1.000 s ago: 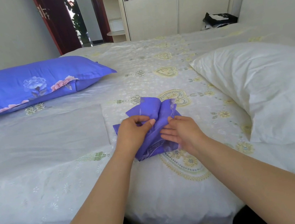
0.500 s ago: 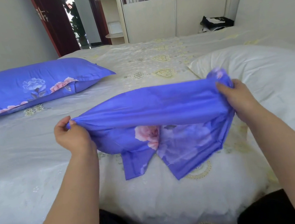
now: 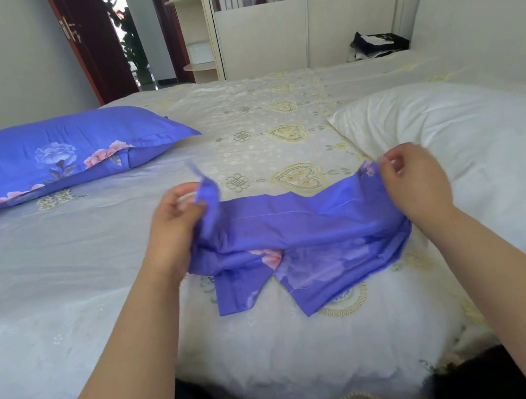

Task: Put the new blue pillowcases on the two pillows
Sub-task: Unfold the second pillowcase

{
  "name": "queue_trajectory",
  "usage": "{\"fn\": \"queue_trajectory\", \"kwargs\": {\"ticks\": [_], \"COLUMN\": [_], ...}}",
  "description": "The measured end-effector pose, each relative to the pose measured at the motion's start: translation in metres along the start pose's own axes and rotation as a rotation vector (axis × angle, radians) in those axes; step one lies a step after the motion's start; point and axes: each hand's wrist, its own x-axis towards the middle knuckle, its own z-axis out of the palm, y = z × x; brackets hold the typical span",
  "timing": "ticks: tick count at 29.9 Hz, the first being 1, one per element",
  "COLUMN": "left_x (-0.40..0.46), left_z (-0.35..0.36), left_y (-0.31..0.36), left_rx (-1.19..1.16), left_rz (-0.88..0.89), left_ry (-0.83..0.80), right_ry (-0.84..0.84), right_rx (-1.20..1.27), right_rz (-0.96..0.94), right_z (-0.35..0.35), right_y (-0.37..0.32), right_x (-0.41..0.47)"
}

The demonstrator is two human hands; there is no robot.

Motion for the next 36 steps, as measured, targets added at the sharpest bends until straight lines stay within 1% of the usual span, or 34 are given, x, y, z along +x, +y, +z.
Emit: {"fn": "queue_trajectory", "kwargs": {"ticks": [1, 3, 4, 5, 6, 7, 8, 9, 10, 12, 13, 14, 15, 16, 17, 18, 19, 20, 21, 22, 23, 24, 26, 27, 28, 29, 30, 31, 32, 33, 34, 35, 36], "left_x": [-0.01, -0.031, -0.041, -0.051, -0.06, -0.067, -0.071, -0.073, -0.071, -0.056, -0.045, -0.036, -0.027, -0.021, -0.016, -0.015, -0.016, -0.016, -0.016, -0.014, -0.012, -0.009, -0.002, 0.001, 0.003, 0.004, 0.007, 0.011, 0.014, 0.015, 0.017, 0.017, 0.018], "left_z": [0.01, 0.031, 0.04, 0.05, 0.058, 0.066, 0.07, 0.074, 0.076, 0.07, 0.064, 0.057, 0.049, 0.042, 0.038, 0.036, 0.037, 0.039, 0.041, 0.041, 0.04, 0.039, 0.035, 0.032, 0.027, 0.021, 0.012, 0.002, -0.008, -0.014, -0.019, -0.021, -0.022], "left_y": [0.002, 0.002, 0.0, -0.001, -0.003, -0.005, -0.007, -0.008, -0.009, -0.013, -0.016, -0.018, -0.023, -0.029, -0.035, -0.039, -0.044, -0.048, -0.05, -0.05, -0.048, -0.046, -0.037, -0.031, -0.024, -0.017, -0.01, -0.004, -0.002, 0.001, 0.002, 0.002, 0.001], "left_rx": [0.075, 0.261, 0.329, 0.381, 0.418, 0.438, 0.457, 0.462, 0.472, 0.546, 0.637, 0.75, 0.869, 0.983, 1.06, 1.113, 1.164, 1.214, 1.232, 1.22, 1.161, 1.06, 0.823, 0.707, 0.602, 0.503, 0.422, 0.382, 0.382, 0.39, 0.39, 0.401, 0.422], "left_rz": [-0.001, -0.033, -0.058, -0.081, -0.103, -0.11, -0.093, -0.055, -0.002, 0.137, 0.206, 0.232, 0.2, 0.12, 0.026, -0.041, -0.065, -0.033, 0.012, 0.057, 0.093, 0.132, 0.164, 0.164, 0.162, 0.137, 0.097, 0.04, -0.018, -0.071, -0.11, -0.13, -0.134], "left_ry": [-0.165, -0.449, -0.575, -0.695, -0.805, -0.882, -0.901, -0.866, -0.767, -0.446, -0.294, -0.207, -0.202, -0.268, -0.341, -0.388, -0.412, -0.396, -0.349, -0.286, -0.206, -0.129, 0.038, 0.134, 0.241, 0.349, 0.443, 0.504, 0.525, 0.517, 0.492, 0.465, 0.443], "right_ry": [-0.155, -0.651, -0.871, -1.04, -1.145, -1.178, -1.154, -1.101, -1.045, -0.96, -0.925, -0.899, -0.883, -0.899, -0.933, -0.987, -1.013, -0.979, -0.89, -0.773, -0.659, -0.576, -0.504, -0.464, -0.41, -0.373, -0.325, -0.258, -0.2, -0.185, -0.187, -0.211, -0.278], "right_rx": [0.123, 0.363, 0.437, 0.498, 0.531, 0.543, 0.583, 0.655, 0.746, 0.907, 0.974, 1.04, 1.094, 1.088, 0.998, 0.829, 0.65, 0.52, 0.457, 0.476, 0.59, 0.795, 1.257, 1.41, 1.508, 1.54, 1.501, 1.377, 1.166, 0.904, 0.698, 0.587, 0.505], "right_rz": [0.04, 0.234, 0.318, 0.346, 0.319, 0.281, 0.283, 0.333, 0.41, 0.557, 0.63, 0.695, 0.741, 0.718, 0.657, 0.54, 0.416, 0.313, 0.254, 0.255, 0.324, 0.444, 0.681, 0.734, 0.769, 0.784, 0.782, 0.768, 0.714, 0.625, 0.524, 0.437, 0.392], "right_z": [-0.005, -0.01, -0.011, -0.007, -0.001, 0.004, 0.011, 0.015, 0.019, 0.024, 0.024, 0.023, 0.02, 0.015, 0.007, 0.002, -0.001, -0.001, -0.002, 0.0, 0.002, 0.002, -0.002, -0.005, -0.008, -0.013, -0.016, -0.023, -0.029, -0.034, -0.037, -0.038, -0.034], "right_y": [-0.017, -0.047, -0.057, -0.061, -0.06, -0.059, -0.056, -0.056, -0.056, -0.058, -0.059, -0.058, -0.057, -0.054, -0.053, -0.049, -0.044, -0.037, -0.033, -0.027, -0.021, -0.015, -0.008, -0.001, 0.009, 0.016, 0.025, 0.031, 0.035, 0.038, 0.04, 0.04, 0.041], "right_x": [-0.006, -0.024, -0.036, -0.046, -0.055, -0.062, -0.066, -0.068, -0.069, -0.071, -0.072, -0.072, -0.071, -0.069, -0.068, -0.066, -0.065, -0.064, -0.064, -0.062, -0.06, -0.056, -0.044, -0.036, -0.028, -0.022, -0.016, -0.01, -0.005, -0.002, -0.001, -0.001, -0.002]}}
